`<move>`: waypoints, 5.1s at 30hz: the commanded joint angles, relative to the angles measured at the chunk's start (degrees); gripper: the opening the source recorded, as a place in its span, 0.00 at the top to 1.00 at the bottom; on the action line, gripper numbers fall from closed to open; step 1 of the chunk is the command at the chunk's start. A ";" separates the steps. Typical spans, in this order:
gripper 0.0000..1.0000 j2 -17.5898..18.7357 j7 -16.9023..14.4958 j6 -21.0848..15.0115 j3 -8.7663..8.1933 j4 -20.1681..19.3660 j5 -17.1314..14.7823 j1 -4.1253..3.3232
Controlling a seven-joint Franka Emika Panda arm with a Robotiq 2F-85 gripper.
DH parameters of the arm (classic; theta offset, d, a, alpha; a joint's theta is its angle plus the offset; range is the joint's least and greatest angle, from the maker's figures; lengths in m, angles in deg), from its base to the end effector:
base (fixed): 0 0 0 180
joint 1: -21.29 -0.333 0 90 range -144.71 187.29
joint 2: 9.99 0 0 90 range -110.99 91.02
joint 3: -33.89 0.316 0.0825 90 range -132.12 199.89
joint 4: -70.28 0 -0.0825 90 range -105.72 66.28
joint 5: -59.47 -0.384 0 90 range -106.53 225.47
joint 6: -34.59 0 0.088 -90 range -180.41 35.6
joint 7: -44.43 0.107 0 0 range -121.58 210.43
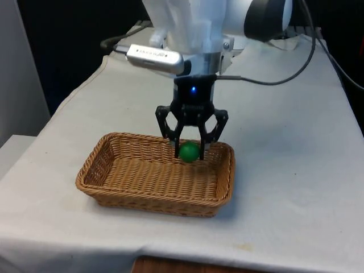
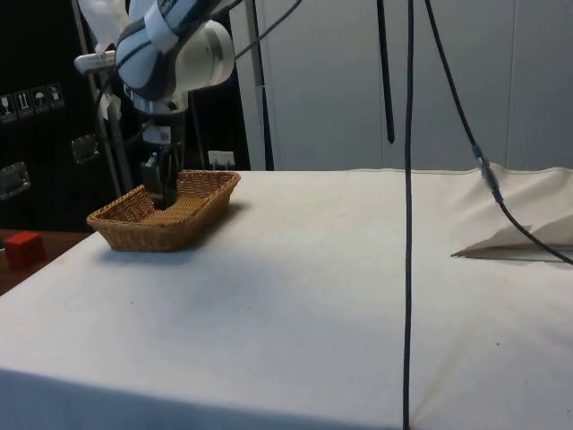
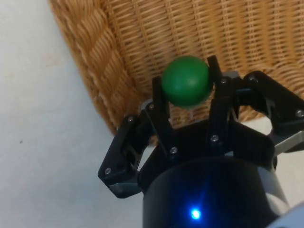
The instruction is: Pick up the ball and place it into the basket.
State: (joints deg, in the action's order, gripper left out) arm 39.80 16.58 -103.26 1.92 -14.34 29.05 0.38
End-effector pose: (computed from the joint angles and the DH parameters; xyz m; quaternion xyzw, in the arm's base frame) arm 0.7321 -0.0547 0.2310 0.9921 0.0684 0.0978 0.0392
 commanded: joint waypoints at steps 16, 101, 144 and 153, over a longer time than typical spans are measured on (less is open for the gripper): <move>0.86 3.04 -0.92 -1.72 0.17 1.49 -2.06 0.34; 0.00 -30.94 4.76 10.14 -2.69 -18.68 16.84 -7.56; 0.00 -42.06 11.52 18.56 -2.23 -24.41 25.21 -7.45; 0.00 -42.80 13.87 19.88 -2.23 -24.24 27.73 -7.39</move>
State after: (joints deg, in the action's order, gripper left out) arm -2.71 29.53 -83.55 -0.15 -38.52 55.69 -6.84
